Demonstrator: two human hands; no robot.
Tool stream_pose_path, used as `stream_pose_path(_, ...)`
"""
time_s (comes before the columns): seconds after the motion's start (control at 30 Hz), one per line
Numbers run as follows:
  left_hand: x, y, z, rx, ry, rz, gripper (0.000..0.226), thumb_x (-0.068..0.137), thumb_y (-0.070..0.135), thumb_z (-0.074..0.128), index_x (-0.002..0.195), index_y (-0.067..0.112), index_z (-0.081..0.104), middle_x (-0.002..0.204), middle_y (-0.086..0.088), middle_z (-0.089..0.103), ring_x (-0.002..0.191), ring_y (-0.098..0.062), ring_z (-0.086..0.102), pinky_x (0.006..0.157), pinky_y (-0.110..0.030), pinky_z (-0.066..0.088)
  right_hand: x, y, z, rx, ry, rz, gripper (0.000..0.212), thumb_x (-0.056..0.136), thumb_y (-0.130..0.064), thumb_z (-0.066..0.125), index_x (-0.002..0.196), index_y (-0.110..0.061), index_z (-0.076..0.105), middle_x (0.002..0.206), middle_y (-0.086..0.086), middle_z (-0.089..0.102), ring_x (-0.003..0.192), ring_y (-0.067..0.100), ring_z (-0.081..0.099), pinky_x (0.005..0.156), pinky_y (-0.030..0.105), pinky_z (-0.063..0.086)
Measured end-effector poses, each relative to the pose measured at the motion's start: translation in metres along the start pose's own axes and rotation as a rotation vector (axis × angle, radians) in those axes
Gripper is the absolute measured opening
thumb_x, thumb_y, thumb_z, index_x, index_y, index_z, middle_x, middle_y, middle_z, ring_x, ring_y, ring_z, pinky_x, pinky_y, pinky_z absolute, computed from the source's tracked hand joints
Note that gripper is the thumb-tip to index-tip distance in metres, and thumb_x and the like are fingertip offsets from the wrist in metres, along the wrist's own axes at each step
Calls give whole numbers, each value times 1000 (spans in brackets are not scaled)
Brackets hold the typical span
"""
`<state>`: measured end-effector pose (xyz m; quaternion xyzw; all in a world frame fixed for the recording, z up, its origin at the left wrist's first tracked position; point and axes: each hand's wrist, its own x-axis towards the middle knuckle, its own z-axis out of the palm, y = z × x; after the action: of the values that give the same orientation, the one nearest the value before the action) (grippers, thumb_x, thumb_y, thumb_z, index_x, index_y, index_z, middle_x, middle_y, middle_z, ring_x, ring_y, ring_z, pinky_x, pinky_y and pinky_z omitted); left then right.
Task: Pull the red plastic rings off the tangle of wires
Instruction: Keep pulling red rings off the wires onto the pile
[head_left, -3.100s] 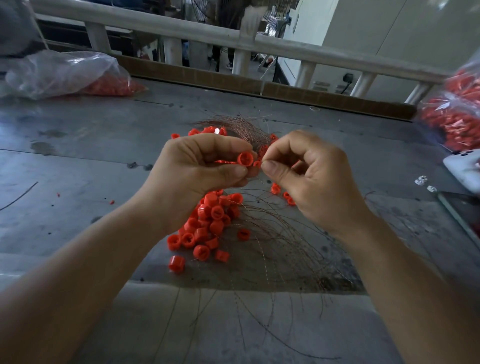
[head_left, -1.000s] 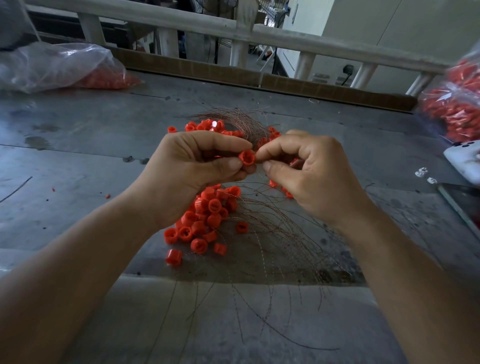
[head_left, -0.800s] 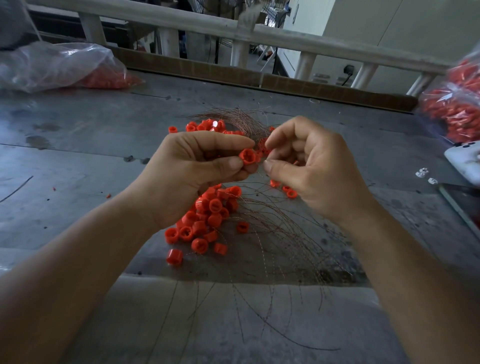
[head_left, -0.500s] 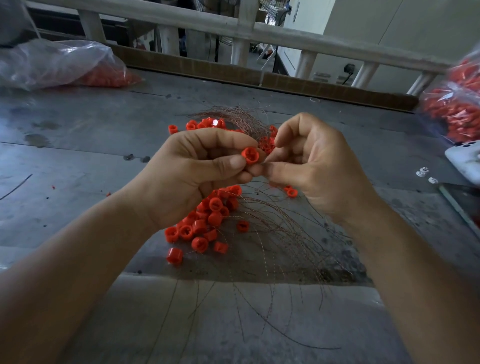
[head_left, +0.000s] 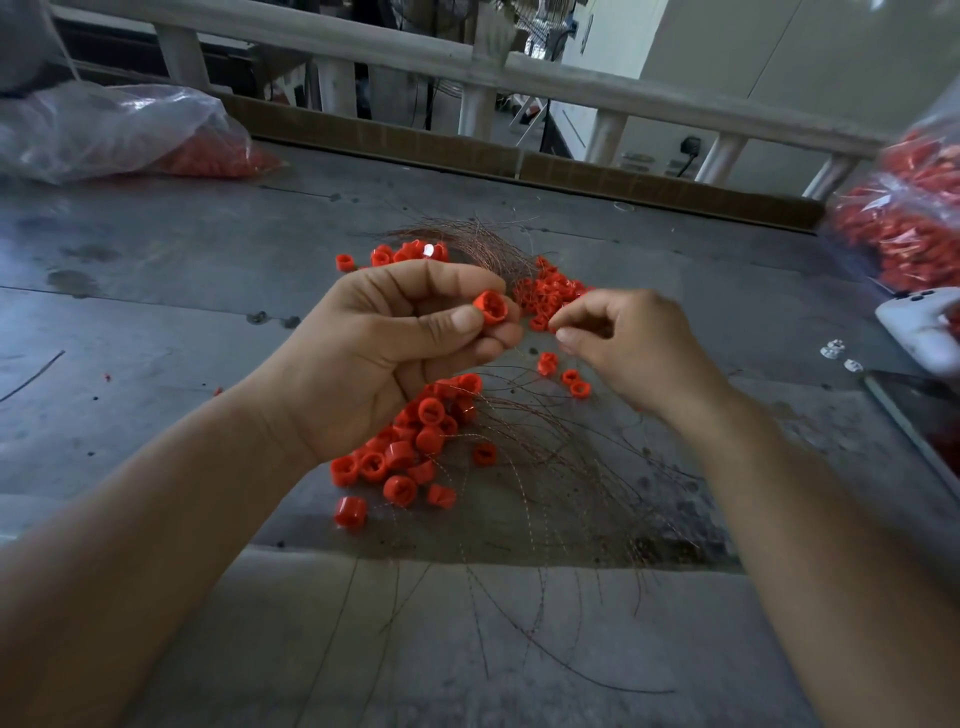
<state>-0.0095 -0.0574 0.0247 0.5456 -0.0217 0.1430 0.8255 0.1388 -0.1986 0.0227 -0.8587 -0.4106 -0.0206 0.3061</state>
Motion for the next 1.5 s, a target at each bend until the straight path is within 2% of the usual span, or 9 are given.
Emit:
stream_pose_path(0.1, -1, 1, 0, -2, 6, -4, 22, 68, 1, 56, 78, 9, 74, 78, -8, 72, 74, -14, 70, 63, -16, 54, 2, 3, 3, -84, -7, 8, 13, 84, -15, 62, 94, -18, 70, 79, -14, 56, 78, 3, 52, 71, 13, 35)
stream_pose_path(0.23, -1, 2, 0, -13, 8, -7, 22, 68, 0, 55, 77, 8, 74, 78, -8, 72, 74, -14, 70, 62, -17, 54, 3, 10, -6, -169, 0, 124, 16, 83, -24, 64, 67, -26, 60, 67, -17, 54, 75, 10, 55, 68, 24, 40)
stream_pose_path(0.4, 0, 2, 0, -7, 8, -8, 23, 69, 0, 55, 77, 8, 74, 78, -8, 72, 73, -14, 70, 62, -17, 54, 2, 8, -9, -196, -119, 162, 17, 82, -28, 64, 65, -29, 60, 72, -15, 58, 80, 10, 57, 72, 28, 46)
stream_pose_path(0.53, 0, 1, 0, 0, 11, -7, 22, 68, 1, 55, 77, 8, 74, 78, -8, 72, 73, -14, 70, 62, -17, 54, 3, 8, -6, -204, -178, 141, 4, 80, -24, 67, 84, -25, 69, 72, -17, 54, 78, 5, 53, 72, 22, 40)
stream_pose_path(0.8, 0, 0, -1, 12, 4, -7, 20, 60, 9, 65, 78, 9, 74, 79, -7, 72, 74, -14, 70, 62, -17, 54, 2, 9, -1, -186, -169, 98, 24, 77, -16, 71, 67, -29, 53, 68, -17, 51, 64, -3, 47, 56, 14, 35)
stream_pose_path(1.0, 0, 0, -2, 27, -10, -11, 19, 68, 2, 60, 79, 9, 74, 79, -7, 72, 74, -14, 70, 63, -17, 54, 3, 4, -20, 335, 30, 138, 15, 81, -1, 64, 80, -16, 62, 72, -3, 63, 62, 6, 61, 64, 15, 52)
stream_pose_path(1.13, -1, 0, -2, 56, 6, -34, 20, 70, -1, 58, 79, 7, 74, 78, -9, 71, 72, -14, 70, 62, -17, 54, -3, -11, -22, 666, -50, 102, 15, 79, 1, 63, 77, -14, 62, 66, -1, 66, 57, 6, 63, 57, 18, 54)
stream_pose_path(1.27, -1, 0, -2, 96, 33, -47, 21, 67, 0, 57, 77, 8, 74, 76, -9, 71, 72, -15, 70, 62, -18, 54, -8, -22, -20, 787, -112, 81, 16, 61, -6, 69, 74, -11, 60, 59, -2, 65, 57, 11, 64, 60, 25, 57)
stream_pose_path(1.5, -1, -1, 0, 141, 56, -56, 20, 63, 3, 61, 76, 8, 74, 76, -9, 71, 73, -17, 70, 63, -19, 55, -16, -34, -17, 690, -62, 6, 20, 49, -17, 72, 66, -15, 61, 80, 13, 69, 78, 30, 66, 72, 41, 56)
